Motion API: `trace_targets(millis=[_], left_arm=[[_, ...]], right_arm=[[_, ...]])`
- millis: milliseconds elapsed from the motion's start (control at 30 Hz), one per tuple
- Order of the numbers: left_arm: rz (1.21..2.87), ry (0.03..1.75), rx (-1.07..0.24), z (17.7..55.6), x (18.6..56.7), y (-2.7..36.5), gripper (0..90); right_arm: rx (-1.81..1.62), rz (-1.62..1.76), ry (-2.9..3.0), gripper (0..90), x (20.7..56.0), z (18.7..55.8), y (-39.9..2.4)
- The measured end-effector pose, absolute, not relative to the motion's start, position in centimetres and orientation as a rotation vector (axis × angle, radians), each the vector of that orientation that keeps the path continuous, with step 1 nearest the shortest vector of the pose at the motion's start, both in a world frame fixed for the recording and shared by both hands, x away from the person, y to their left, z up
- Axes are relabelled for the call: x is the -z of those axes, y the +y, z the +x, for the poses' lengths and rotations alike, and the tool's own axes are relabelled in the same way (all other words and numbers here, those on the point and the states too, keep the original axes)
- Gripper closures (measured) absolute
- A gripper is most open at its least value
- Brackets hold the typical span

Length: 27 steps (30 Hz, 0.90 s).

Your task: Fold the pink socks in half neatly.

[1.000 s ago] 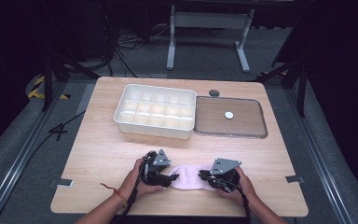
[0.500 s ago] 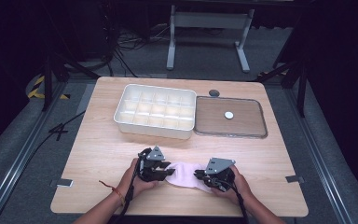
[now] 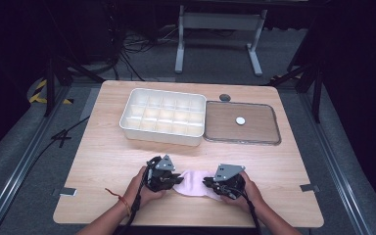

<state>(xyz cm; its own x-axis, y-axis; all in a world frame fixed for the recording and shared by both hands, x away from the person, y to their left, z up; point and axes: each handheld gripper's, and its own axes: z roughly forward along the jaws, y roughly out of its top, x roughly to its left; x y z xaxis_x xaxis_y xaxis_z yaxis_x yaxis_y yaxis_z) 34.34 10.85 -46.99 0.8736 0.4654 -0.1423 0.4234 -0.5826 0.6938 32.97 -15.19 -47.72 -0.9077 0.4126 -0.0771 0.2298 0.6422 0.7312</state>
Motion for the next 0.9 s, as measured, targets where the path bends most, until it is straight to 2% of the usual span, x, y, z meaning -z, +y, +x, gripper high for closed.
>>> trace_targets(millis=[267,533,667,900], left_arm=[[2.222,0.61,-0.099,34.2,45.6,10.4,83.4],[2.249,0.623,-0.168,34.2,44.7,9.2,83.3],[2.215,0.629,-0.161,34.3,44.4,9.2,83.1],[2.253,0.602,-0.147,34.2,44.3,9.4,83.0]], right_arm=[[-1.125,0.512,2.635,84.1,47.7,33.5,-15.0],[-1.116,0.509,2.634,84.1,47.7,33.6,-15.0],[-1.116,0.51,2.635,84.1,47.7,33.6,-14.9],[-1.111,0.511,2.636,84.1,47.6,33.7,-14.8]])
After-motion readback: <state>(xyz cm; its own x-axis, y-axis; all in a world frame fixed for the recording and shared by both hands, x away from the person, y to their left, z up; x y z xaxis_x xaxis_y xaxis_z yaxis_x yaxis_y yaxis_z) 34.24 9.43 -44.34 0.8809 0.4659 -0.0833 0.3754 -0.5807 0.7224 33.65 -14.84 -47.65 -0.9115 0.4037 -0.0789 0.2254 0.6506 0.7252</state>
